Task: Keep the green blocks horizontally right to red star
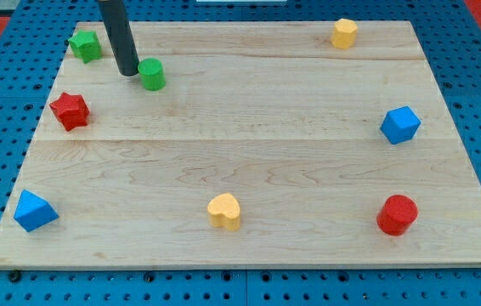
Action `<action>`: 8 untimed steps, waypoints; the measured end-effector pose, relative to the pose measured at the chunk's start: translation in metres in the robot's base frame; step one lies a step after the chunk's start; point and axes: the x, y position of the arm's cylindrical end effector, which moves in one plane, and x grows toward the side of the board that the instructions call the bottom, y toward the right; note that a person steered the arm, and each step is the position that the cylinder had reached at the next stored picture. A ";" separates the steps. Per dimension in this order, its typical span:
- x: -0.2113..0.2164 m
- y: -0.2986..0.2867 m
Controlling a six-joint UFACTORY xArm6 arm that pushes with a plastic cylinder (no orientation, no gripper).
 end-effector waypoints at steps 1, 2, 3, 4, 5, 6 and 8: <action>-0.031 -0.005; 0.012 0.050; 0.055 0.029; -0.011 0.021; -0.092 -0.034; -0.114 -0.081; -0.009 -0.042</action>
